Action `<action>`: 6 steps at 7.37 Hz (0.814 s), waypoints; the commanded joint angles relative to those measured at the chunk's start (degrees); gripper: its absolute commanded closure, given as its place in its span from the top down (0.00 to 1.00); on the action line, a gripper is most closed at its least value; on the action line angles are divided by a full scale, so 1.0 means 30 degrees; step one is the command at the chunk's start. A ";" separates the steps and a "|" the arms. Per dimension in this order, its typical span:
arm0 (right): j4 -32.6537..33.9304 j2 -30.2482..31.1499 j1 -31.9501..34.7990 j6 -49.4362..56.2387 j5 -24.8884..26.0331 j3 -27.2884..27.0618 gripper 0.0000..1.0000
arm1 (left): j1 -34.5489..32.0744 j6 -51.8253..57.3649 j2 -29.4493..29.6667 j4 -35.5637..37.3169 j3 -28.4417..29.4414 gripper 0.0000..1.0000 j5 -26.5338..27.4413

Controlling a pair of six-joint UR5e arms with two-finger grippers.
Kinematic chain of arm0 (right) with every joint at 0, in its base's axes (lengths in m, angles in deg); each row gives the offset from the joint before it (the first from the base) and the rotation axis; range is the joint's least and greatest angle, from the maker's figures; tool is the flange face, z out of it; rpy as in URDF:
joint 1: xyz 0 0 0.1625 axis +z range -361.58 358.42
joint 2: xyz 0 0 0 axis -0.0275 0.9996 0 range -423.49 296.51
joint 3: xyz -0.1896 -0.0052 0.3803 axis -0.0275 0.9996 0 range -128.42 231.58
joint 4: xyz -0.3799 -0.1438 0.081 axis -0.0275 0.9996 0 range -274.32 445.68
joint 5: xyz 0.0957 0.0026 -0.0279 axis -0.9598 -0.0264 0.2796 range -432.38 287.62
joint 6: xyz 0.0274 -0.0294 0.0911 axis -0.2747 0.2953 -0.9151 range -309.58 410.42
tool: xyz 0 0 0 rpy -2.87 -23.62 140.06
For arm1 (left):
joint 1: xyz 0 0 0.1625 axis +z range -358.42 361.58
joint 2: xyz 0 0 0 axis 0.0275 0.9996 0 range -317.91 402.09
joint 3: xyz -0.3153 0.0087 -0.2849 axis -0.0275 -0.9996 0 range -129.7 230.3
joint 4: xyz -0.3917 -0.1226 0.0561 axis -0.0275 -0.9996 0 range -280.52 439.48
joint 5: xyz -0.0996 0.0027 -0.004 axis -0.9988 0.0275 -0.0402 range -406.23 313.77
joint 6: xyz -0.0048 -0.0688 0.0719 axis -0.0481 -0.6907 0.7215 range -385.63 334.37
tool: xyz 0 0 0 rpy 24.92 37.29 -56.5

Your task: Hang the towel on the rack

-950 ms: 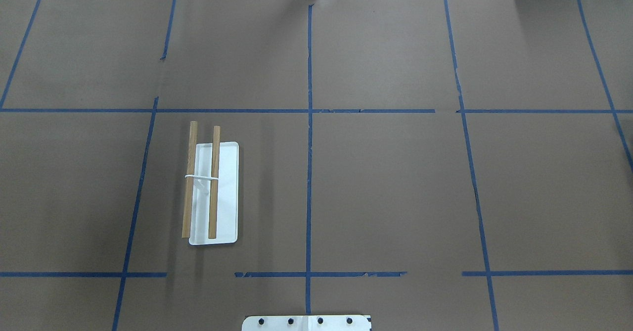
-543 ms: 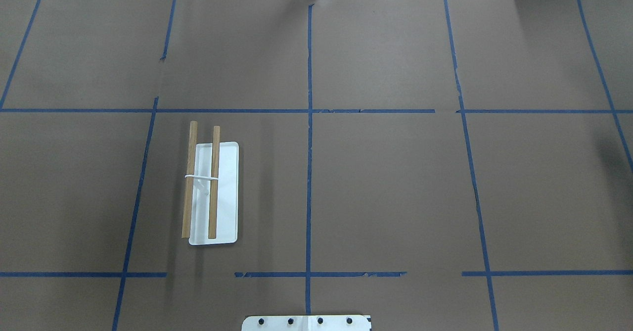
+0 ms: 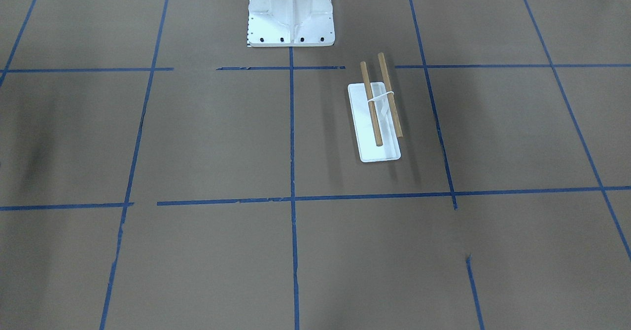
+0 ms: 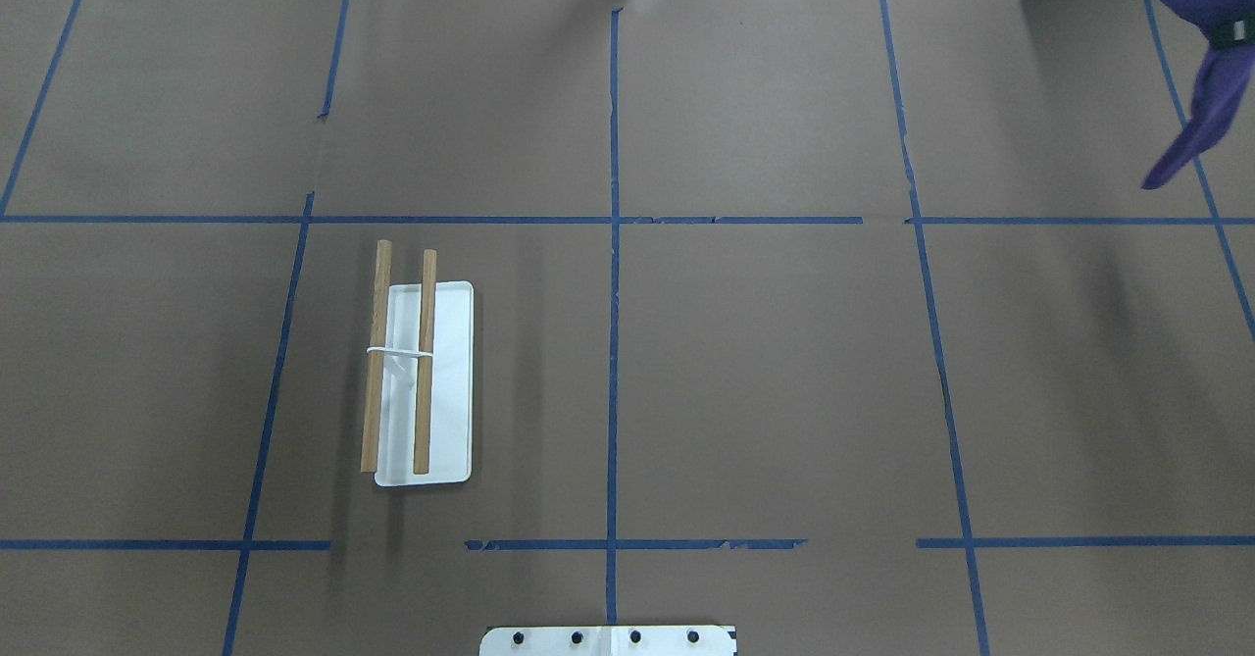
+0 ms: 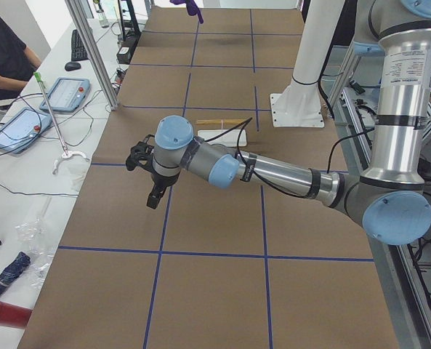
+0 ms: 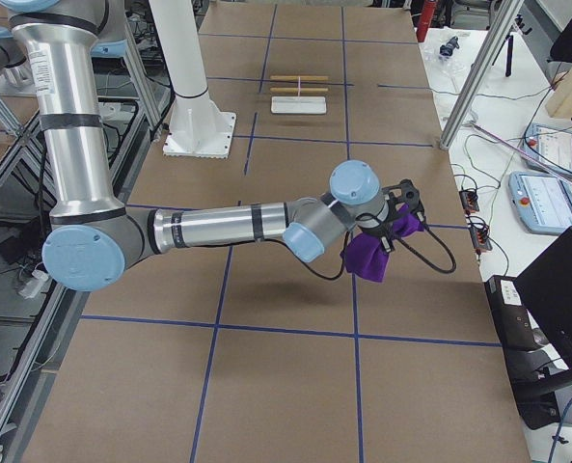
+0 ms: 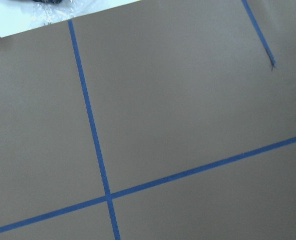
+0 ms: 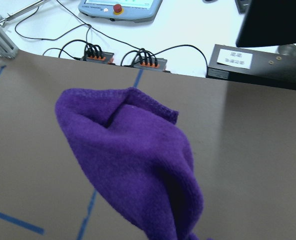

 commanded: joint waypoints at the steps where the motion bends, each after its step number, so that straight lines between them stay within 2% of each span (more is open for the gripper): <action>1: 0.0146 -0.1679 -0.4178 -0.4908 0.3399 -0.1540 0.00 | 0.1928 -0.6806 0.1056 -0.5004 0.0928 1.00 -0.0028; 2: 0.0148 -0.1917 -0.5996 -0.6609 0.4777 -0.2243 0.00 | 0.3298 -1.0587 0.1293 -0.7324 0.1137 1.00 -0.0029; 3: 0.0206 -0.2267 -0.8073 -0.7612 0.6850 -0.2946 0.00 | 0.4269 -1.3960 0.1846 -0.9058 0.1284 1.00 -0.0029; 4: 0.0265 -0.2474 -0.9979 -0.7709 0.8582 -0.3533 0.00 | 0.5236 -1.6459 0.2577 -0.9946 0.1372 1.00 0.0000; 5: 0.0294 -0.3172 -1.1681 -0.7681 0.9440 -0.3626 0.00 | 0.6174 -1.8978 0.3570 -1.0303 0.1402 1.00 0.0030; 6: 0.1426 -0.4542 -1.2568 -0.7681 0.9971 -0.3714 0.00 | 0.7053 -2.1092 0.4624 -1.0335 0.1373 1.00 0.0059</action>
